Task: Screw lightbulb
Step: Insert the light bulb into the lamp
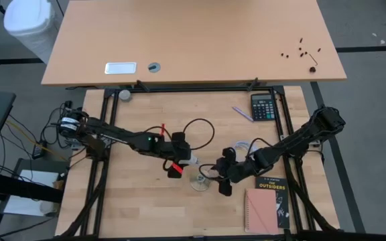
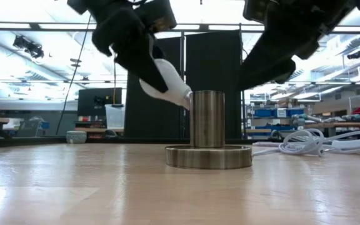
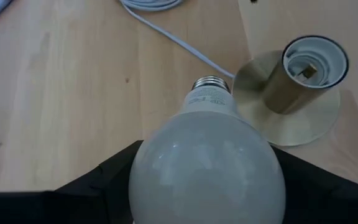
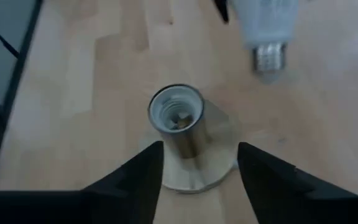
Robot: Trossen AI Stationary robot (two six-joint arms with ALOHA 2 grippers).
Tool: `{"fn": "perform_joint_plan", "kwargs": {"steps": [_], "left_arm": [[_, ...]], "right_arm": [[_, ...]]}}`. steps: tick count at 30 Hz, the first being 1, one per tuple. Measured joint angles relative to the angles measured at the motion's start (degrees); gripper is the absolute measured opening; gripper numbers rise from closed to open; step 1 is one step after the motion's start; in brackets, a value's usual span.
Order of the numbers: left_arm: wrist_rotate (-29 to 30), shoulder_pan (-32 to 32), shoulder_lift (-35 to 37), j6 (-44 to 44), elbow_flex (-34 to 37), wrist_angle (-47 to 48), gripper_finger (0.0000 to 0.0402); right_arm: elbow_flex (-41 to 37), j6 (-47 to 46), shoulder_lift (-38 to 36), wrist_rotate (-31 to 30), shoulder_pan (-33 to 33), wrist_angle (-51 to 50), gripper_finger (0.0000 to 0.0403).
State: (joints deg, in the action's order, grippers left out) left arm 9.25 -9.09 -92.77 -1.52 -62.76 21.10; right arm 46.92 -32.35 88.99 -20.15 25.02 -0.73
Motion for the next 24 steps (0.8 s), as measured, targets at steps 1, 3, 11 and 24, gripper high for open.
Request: {"fn": "perform_joint_plan", "kwargs": {"steps": [1,3,11,24], "left_arm": [[-0.4,0.0,0.0,0.0,-0.9,1.7,0.0281],[-2.1,-0.2,0.0,0.0,-2.7,4.8,0.0281],[-4.7,-2.0,0.0,-3.6,-7.6,13.4,0.0281],[-5.2,-2.6,0.0,-4.2,-12.2,22.4,0.0281]], "right_arm": [[-1.0,-0.6,0.0,0.0,0.0,1.9,0.023],[-2.8,-1.2,0.0,-0.7,0.2,5.2,0.0246],[-4.1,2.6,8.7,-0.4,0.2,16.3,0.0272],[-0.1,5.4,16.6,-5.6,-4.4,19.2,0.0268]]}}
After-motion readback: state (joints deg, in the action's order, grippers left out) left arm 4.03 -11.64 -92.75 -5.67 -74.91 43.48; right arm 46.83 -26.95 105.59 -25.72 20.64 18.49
